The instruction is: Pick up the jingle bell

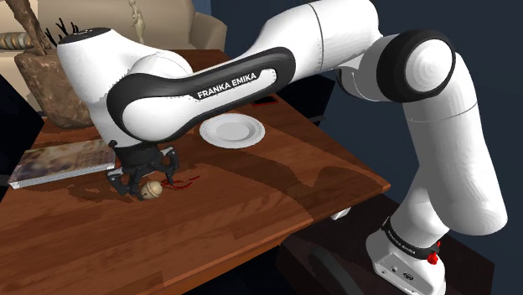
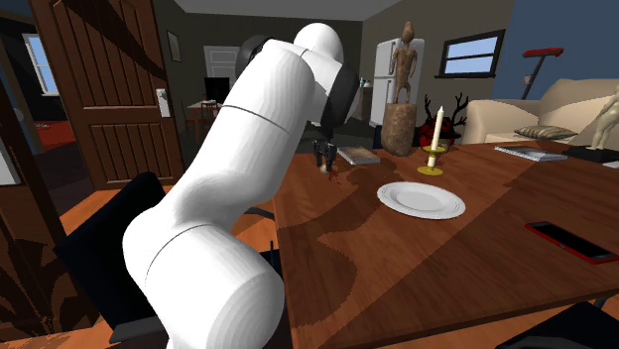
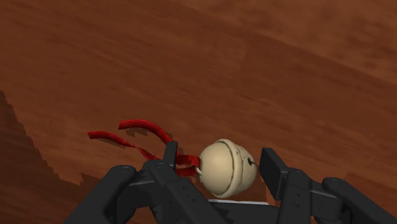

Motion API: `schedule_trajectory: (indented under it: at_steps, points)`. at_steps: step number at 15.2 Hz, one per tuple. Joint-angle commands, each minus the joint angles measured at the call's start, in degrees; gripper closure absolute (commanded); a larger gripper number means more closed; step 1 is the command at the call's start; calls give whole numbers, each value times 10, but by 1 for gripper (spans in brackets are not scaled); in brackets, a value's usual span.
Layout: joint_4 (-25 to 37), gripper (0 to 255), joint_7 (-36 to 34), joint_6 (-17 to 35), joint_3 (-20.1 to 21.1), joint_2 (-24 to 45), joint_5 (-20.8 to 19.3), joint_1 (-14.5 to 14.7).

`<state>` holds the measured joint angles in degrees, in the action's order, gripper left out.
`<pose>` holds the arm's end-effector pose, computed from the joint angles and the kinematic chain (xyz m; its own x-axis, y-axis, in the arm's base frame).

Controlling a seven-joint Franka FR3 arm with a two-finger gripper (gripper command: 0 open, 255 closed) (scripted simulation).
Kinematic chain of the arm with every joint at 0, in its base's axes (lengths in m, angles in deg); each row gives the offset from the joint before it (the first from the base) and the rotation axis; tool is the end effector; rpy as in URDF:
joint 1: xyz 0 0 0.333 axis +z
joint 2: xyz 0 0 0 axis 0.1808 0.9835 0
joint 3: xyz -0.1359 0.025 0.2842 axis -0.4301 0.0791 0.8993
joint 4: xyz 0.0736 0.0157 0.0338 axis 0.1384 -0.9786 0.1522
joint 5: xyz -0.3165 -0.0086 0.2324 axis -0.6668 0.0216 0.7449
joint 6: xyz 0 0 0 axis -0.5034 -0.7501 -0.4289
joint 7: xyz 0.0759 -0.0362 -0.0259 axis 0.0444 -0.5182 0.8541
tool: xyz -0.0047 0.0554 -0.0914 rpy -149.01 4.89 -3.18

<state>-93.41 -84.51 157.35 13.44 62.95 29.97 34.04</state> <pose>0.4809 0.5227 0.3879 1.0000 -0.0083 0.0032 -0.0085 -0.9967 0.0806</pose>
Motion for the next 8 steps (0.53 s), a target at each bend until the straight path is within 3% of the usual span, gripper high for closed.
schedule_trajectory:
  at_steps: [1, 8]
  points:
    - [-1, 255, 0, 0, 0, 0, 0, 0]
    - [28, 255, 6, -34, 3, -7, 5, 4]
